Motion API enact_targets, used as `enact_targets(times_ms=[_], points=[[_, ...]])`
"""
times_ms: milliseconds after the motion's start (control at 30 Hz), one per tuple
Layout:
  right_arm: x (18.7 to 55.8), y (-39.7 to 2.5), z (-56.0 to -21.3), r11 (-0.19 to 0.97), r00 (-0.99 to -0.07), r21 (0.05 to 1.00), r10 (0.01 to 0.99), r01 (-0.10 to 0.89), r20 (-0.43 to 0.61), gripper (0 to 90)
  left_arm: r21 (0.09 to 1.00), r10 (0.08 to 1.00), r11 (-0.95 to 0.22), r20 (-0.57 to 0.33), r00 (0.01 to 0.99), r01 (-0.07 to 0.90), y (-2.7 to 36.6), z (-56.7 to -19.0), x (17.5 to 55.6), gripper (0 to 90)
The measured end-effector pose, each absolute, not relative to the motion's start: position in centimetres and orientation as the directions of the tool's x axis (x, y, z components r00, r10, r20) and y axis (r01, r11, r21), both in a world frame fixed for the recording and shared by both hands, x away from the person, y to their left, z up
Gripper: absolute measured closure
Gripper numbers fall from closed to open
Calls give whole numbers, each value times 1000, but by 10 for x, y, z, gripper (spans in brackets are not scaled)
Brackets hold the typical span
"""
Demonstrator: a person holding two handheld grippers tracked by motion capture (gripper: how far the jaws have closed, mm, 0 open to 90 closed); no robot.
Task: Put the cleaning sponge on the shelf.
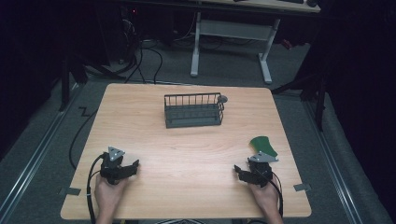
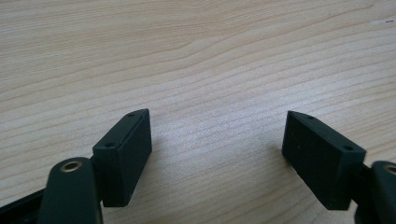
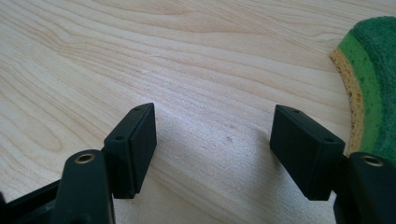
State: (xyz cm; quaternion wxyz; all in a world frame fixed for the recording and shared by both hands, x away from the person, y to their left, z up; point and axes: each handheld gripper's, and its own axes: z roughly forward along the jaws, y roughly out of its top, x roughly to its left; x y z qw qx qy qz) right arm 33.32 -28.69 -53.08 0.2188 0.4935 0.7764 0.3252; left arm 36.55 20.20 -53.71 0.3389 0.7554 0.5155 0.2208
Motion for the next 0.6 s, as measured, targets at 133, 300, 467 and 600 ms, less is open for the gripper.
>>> enact_targets(times_ms=[133, 300, 467, 600], points=[[333, -287, -531, 304, -421, 722, 907, 622, -20, 326, 740, 928, -238, -17, 371, 629, 202, -537, 365, 249], [333, -287, -531, 305, -423, 723, 906, 620, -21, 334, 740, 929, -238, -17, 370, 629, 202, -537, 366, 252], [332, -286, -531, 302, -418, 723, 908, 621, -21, 336, 740, 930, -235, -18, 368, 630, 202, -537, 366, 258], [332, -286, -531, 301, -419, 723, 908, 622, -17, 336, 740, 929, -236, -18, 369, 630, 202, -537, 366, 257]])
